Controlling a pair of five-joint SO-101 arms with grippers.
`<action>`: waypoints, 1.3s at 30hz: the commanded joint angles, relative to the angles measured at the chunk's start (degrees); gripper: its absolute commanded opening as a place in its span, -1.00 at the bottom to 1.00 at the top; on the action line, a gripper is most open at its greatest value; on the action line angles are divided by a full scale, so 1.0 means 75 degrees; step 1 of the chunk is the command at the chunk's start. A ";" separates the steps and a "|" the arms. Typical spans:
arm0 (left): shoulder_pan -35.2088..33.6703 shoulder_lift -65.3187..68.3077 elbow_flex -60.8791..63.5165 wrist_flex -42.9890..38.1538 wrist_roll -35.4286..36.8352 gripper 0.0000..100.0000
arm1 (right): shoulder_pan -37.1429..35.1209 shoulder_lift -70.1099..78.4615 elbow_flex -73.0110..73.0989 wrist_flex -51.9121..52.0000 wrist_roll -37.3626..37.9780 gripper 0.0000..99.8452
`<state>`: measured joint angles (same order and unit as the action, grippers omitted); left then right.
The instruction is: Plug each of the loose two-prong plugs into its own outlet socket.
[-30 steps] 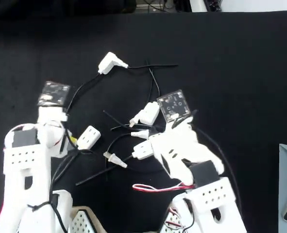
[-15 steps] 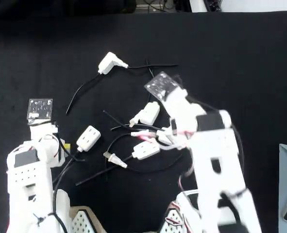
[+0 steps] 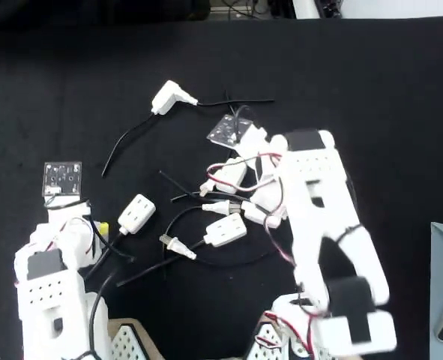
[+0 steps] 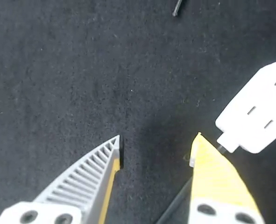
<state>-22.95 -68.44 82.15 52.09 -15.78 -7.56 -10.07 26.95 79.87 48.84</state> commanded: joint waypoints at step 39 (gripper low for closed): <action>-0.0064 -0.0973 0.0346 0.0141 0.0000 -0.52 | 0.0680 0.2421 -0.2221 0.1723 0.1055 -0.98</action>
<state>-22.95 -75.12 85.14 52.97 -15.87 -1.58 12.00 13.76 88.75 56.48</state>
